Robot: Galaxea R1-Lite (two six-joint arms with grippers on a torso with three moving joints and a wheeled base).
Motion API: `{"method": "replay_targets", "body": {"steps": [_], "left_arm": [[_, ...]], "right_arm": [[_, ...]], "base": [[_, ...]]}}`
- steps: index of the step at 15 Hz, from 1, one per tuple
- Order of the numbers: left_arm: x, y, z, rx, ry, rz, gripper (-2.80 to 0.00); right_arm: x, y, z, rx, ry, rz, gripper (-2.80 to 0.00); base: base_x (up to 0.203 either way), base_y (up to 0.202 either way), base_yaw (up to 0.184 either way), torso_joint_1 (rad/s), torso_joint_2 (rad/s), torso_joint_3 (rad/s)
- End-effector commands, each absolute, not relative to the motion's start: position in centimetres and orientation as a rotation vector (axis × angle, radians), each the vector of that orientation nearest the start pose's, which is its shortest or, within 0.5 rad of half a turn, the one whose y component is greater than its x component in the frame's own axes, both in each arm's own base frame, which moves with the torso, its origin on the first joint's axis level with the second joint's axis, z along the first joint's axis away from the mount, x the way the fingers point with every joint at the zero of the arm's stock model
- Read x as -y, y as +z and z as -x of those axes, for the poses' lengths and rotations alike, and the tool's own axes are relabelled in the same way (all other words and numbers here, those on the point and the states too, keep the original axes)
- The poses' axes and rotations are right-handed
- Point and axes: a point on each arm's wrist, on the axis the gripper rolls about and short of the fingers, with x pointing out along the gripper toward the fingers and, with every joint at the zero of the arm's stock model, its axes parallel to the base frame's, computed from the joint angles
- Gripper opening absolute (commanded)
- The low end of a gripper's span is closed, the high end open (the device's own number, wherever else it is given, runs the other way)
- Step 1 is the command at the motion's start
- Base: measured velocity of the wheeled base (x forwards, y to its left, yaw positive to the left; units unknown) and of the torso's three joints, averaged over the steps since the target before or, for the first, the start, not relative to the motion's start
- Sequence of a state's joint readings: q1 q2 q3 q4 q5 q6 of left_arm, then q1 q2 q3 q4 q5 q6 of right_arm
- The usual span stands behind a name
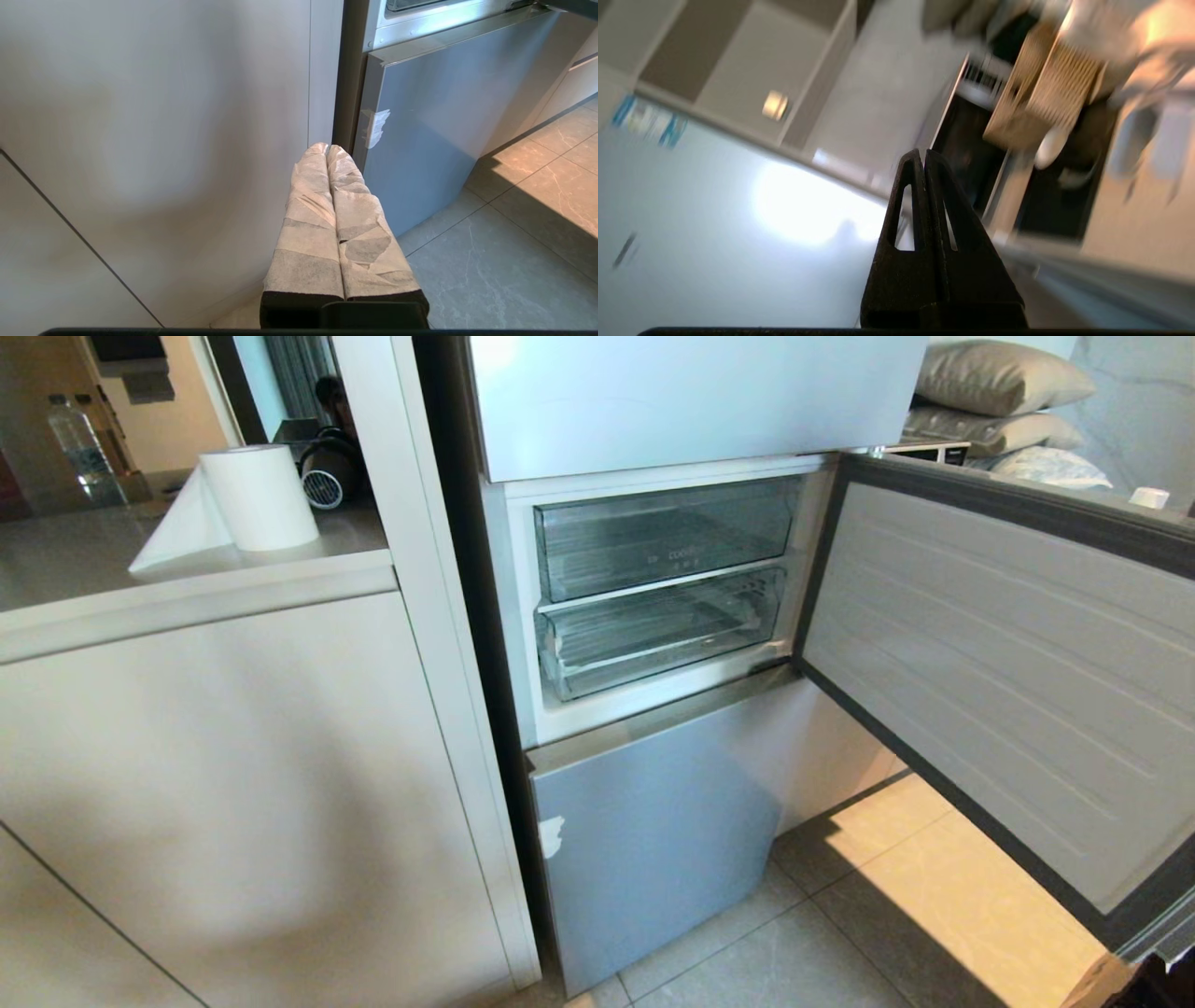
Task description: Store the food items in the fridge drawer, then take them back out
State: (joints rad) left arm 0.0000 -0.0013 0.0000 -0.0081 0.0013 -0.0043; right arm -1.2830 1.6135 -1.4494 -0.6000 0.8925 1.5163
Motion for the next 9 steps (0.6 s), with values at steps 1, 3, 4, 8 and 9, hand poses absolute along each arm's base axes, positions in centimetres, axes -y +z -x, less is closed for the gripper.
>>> {"method": "replay_targets", "body": {"steps": [1, 3, 4, 8, 9], "left_arm": [[0.0, 7.6, 2.3, 0.006, 0.002, 0.005, -2.80], [0.0, 7.6, 2.3, 0.008, 0.002, 0.005, -2.80], [0.0, 7.6, 2.3, 0.008, 0.002, 0.005, -2.80], [0.0, 7.6, 2.3, 0.006, 0.002, 0.005, -2.80], [0.0, 7.6, 2.3, 0.009, 0.002, 0.005, -2.80]], "right_arm": [[27.8, 38.4, -9.4, 0.509, -0.253, -0.999, -2.80], [28.3, 35.9, -12.3, 0.559, -0.515, -0.846, -2.80], [27.8, 34.4, -14.9, 0.536, -0.607, -0.818, -2.80], [21.7, 27.2, -23.8, 0.251, -0.680, -0.857, -2.80], [20.0, 26.0, -25.1, 0.191, -0.665, -0.864, -2.80]], "base": [[0.000, 0.000, 0.000, 0.000, 0.00, 0.000], [0.000, 0.000, 0.000, 0.000, 0.00, 0.000], [0.000, 0.000, 0.000, 0.000, 0.00, 0.000], [0.000, 0.000, 0.000, 0.000, 0.00, 0.000], [0.000, 0.000, 0.000, 0.000, 0.00, 0.000]]}}
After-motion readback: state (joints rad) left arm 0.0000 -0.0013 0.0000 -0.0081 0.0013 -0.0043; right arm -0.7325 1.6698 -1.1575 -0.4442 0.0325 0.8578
